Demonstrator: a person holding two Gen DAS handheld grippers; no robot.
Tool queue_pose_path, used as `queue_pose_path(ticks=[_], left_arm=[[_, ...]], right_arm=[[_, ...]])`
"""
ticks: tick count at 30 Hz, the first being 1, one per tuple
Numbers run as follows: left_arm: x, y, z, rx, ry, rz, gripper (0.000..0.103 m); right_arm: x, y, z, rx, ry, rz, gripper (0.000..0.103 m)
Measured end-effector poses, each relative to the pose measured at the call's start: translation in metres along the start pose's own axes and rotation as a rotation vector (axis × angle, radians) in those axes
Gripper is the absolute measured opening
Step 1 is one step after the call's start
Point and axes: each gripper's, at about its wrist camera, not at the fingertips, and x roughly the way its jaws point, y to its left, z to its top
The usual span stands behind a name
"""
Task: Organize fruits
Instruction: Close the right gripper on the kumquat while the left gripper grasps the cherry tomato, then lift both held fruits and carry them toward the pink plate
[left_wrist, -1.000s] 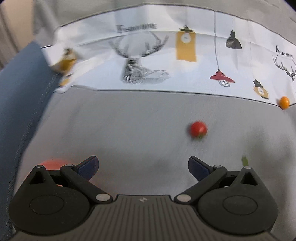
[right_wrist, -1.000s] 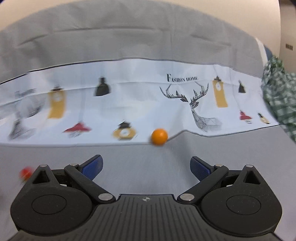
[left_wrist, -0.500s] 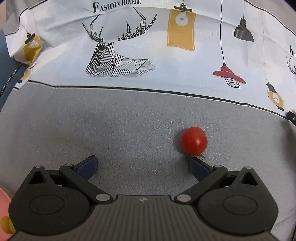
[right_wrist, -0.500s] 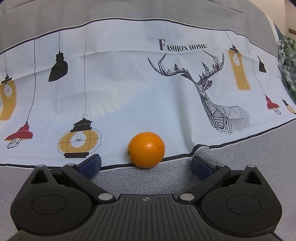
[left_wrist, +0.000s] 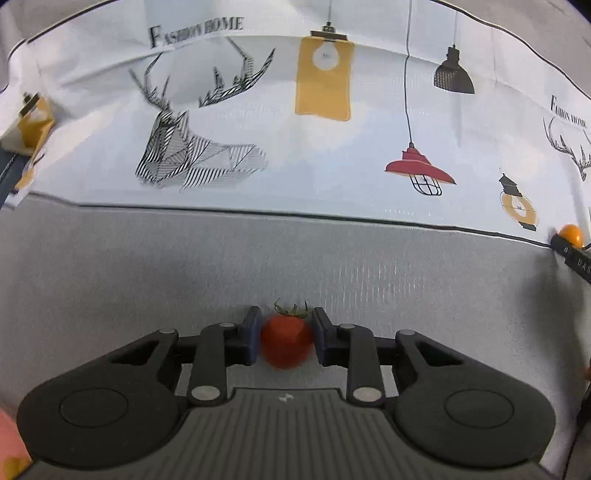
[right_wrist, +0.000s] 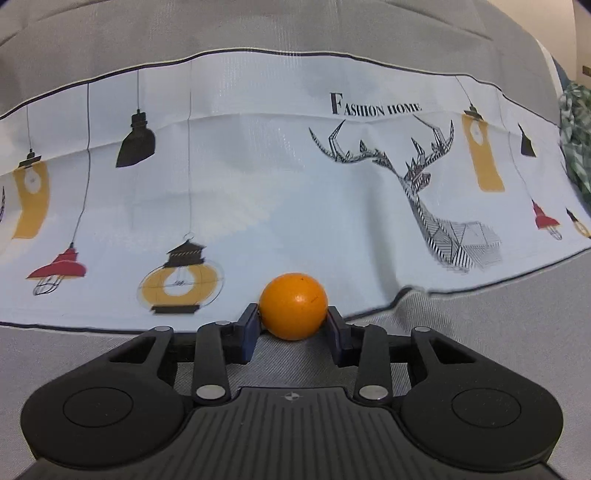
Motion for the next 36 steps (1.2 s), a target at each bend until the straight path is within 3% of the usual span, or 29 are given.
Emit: queue_pose_path(ticks=[7, 14, 22, 29, 36], left_arm=[[-0.056, 0.011, -0.028, -0.012, 0.031, -0.015, 0.032], [-0.154, 0.046, -0.091, 0.003, 0.063, 0.015, 0.033], [-0.258, 0.105, -0.169, -0.027, 0.056, 0.088, 0.033], [-0.323, 0.149, -0.232, -0.099, 0.009, 0.1, 0.032], [-0.372, 0.171, -0.272, -0.16, -0.068, 0.1, 0.032]], right_arm=[[-0.065, 0.014, -0.012, 0.055, 0.043, 0.07, 0.039], [-0.199, 0.038, -0.045, 0.05, 0.059, 0.228, 0.039], [-0.357, 0.095, -0.083, -0.051, 0.061, 0.411, 0.039], [-0.456, 0.14, -0.106, -0.131, 0.048, 0.566, 0.039], [-0.519, 0.158, -0.118, -0.241, -0.033, 0.617, 0.039]])
